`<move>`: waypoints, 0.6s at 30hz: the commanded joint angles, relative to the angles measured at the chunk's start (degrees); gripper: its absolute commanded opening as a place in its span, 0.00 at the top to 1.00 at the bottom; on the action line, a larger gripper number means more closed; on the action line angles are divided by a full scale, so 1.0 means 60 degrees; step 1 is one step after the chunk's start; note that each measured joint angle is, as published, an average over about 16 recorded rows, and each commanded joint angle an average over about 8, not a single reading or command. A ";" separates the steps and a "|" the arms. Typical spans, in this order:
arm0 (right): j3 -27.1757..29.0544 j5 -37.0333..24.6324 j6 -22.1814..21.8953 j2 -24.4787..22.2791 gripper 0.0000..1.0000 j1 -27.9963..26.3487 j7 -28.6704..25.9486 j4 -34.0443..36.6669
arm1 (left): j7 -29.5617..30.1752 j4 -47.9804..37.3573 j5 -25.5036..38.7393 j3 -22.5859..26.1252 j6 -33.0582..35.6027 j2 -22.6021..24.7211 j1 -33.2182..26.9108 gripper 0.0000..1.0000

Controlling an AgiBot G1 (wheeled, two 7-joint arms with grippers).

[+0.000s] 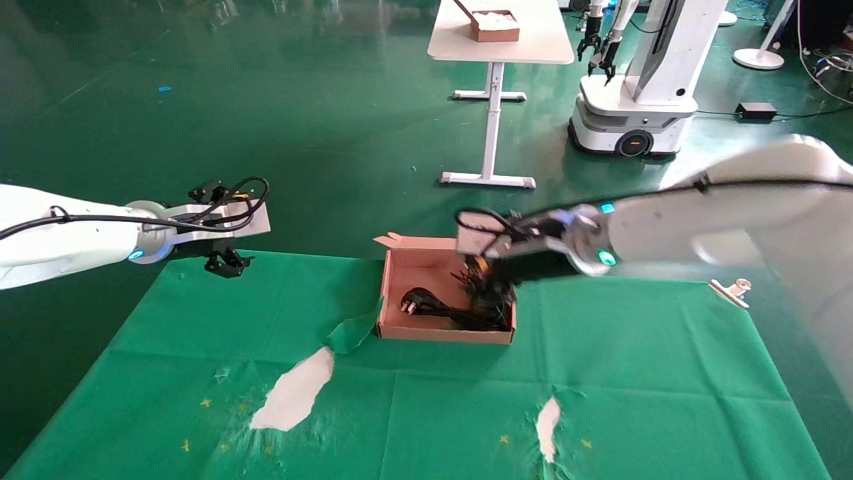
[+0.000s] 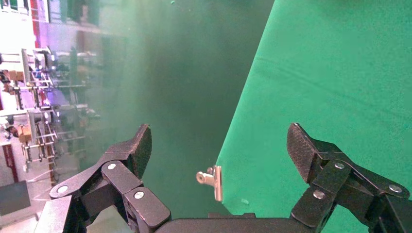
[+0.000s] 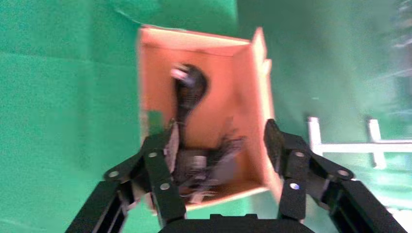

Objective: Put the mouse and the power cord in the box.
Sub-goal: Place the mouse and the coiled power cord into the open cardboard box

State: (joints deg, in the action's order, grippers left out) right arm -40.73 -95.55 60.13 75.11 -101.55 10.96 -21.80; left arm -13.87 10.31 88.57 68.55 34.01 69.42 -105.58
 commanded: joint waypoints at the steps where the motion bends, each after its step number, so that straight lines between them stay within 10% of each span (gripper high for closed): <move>1: 0.0105 0.0227 0.0108 -0.0168 0.00 0.0168 -0.0091 -0.0216 | 0.0000 0.0000 -0.0001 0.0000 0.0000 0.0000 0.0000 0.00; 18: 0.1362 0.2959 0.1409 -0.2209 0.00 0.2203 -0.1196 -0.2852 | 0.0000 0.0000 0.0000 0.0000 0.0000 0.0000 0.0000 0.00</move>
State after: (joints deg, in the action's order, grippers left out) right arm -32.54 -77.77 68.60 61.84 -88.31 3.77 -38.94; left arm -13.84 10.37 88.52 68.50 34.06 69.38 -105.53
